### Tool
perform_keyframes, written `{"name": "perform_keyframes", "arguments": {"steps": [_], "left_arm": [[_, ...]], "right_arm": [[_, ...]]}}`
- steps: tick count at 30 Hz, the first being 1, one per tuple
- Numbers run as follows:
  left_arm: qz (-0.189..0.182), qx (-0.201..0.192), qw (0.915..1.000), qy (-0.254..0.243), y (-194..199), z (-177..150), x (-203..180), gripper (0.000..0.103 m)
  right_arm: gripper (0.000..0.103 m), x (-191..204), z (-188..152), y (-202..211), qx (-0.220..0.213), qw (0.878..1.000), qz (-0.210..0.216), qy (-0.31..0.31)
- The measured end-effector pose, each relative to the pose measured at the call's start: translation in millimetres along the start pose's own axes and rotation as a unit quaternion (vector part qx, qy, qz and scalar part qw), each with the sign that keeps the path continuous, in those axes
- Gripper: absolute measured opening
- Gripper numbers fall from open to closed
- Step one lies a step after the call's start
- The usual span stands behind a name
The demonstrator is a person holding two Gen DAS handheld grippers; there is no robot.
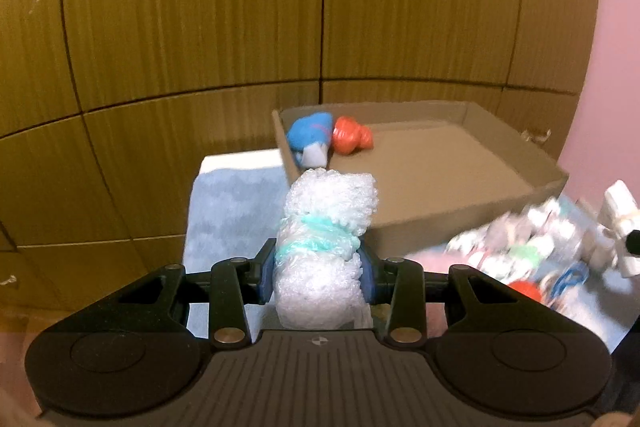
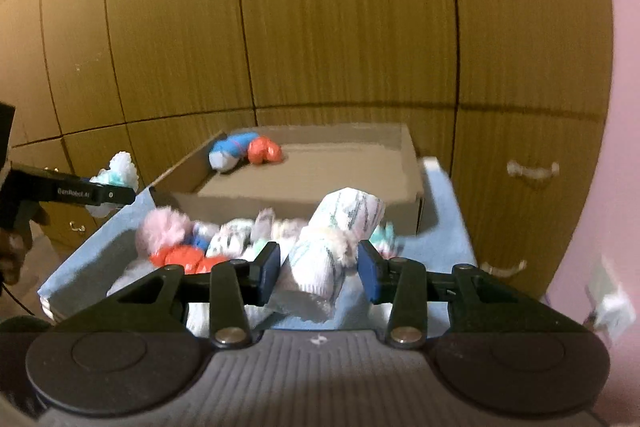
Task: Organize objects
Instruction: 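Place both white socks in the tray beside the red sock and open both tools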
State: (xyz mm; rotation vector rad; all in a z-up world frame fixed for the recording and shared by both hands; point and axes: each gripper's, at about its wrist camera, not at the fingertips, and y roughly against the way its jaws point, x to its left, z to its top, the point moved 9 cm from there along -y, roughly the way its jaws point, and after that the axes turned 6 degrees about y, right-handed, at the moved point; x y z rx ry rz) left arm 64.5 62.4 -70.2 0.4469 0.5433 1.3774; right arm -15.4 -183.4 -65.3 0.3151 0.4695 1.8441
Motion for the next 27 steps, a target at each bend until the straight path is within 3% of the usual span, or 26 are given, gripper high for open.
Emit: {"name": "perform_keyframes", "arguments": {"steps": [10,20,27], "left_arm": [[-0.036,0.006,0.9993,0.001,-19.1,58.6,-49.7,0.047],[-0.056,0.051,0.9958,0.053,-111.5,108.8,-89.8,0.047],[-0.042,0.080,0.9949,0.045,-181.0,106.7,-102.1,0.047]], "right_arm": [[0.038,-21.6,66.6,-31.7,-0.022,0.997,0.018,0.065],[0.038,-26.7,116.1,-128.0,0.012,0.992,0.071,0.108],[0.038,-20.4,113.3,-206.1,0.055,0.984,0.080,0.151]]}}
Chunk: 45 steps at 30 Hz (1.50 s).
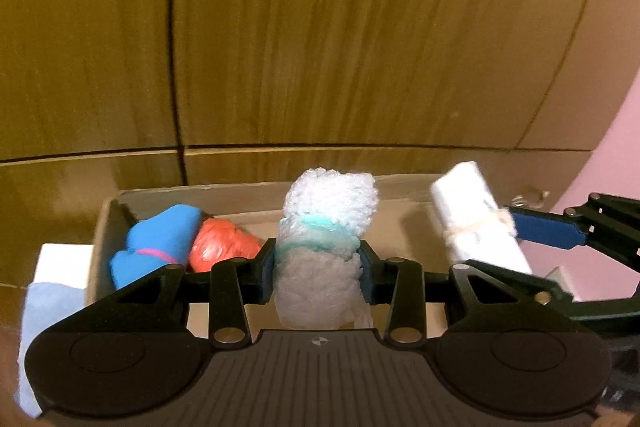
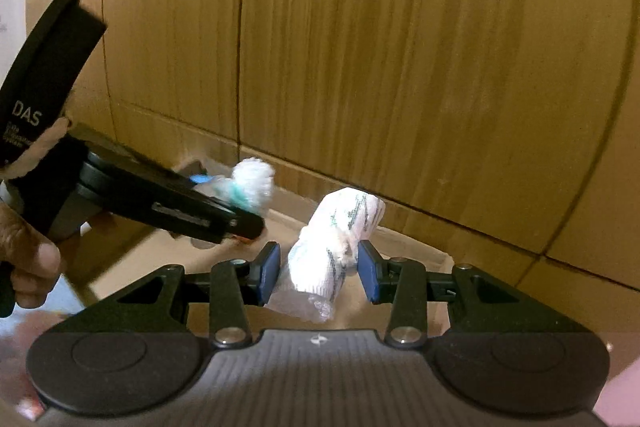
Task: Organize objects
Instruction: 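Place both white socks in the tray beside the red sock and open both tools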
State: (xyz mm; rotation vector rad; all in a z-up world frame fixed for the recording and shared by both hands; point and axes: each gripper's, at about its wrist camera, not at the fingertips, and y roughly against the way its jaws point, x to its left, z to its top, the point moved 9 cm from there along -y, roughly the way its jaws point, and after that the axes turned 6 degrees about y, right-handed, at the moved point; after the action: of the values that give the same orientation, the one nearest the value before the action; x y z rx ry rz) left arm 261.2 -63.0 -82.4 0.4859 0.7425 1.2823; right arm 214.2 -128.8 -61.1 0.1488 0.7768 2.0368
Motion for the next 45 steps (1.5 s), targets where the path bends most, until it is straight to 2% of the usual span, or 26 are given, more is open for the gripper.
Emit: {"name": "perform_keyframes", "arguments": {"steps": [6,11,16,21,26,33,37,45], "left_arm": [[0.027,0.019,0.9994,-0.009,-40.1,-6.0,7.3,0.047],[0.047,0.038,0.9982,-0.008,-61.2,-12.4,15.4,0.047],[0.045,0.046,0.9980,-0.003,-68.4,-16.4,23.5,0.048],[0.030,0.060,0.9976,0.015,-75.4,-9.8,25.2,0.049],[0.028,0.075,0.9963,0.031,-77.5,0.7,22.0,0.051],[0.021,0.059,0.9972,0.040,-60.1,5.4,19.6,0.054],[0.013,0.044,0.9985,0.031,-42.2,10.8,16.3,0.076],[0.007,0.020,0.9988,0.045,-21.6,14.4,22.0,0.078]], "right_arm": [[0.038,3.3,-9.7,-53.1,0.041,0.998,0.007,0.040],[0.038,10.0,-10.5,-80.6,0.061,0.997,0.012,0.052],[0.038,15.9,-16.9,-101.8,0.081,0.995,0.018,0.054],[0.038,26.3,-14.1,-107.3,0.079,0.995,0.030,0.061],[0.038,38.4,-9.9,-113.9,0.078,0.994,0.030,0.071],[0.038,42.7,-7.1,-120.1,0.081,0.994,0.030,0.066],[0.039,44.9,-8.3,-123.2,0.083,0.994,0.028,0.061],[0.039,59.8,7.7,-136.7,0.084,0.994,0.034,0.062]]}}
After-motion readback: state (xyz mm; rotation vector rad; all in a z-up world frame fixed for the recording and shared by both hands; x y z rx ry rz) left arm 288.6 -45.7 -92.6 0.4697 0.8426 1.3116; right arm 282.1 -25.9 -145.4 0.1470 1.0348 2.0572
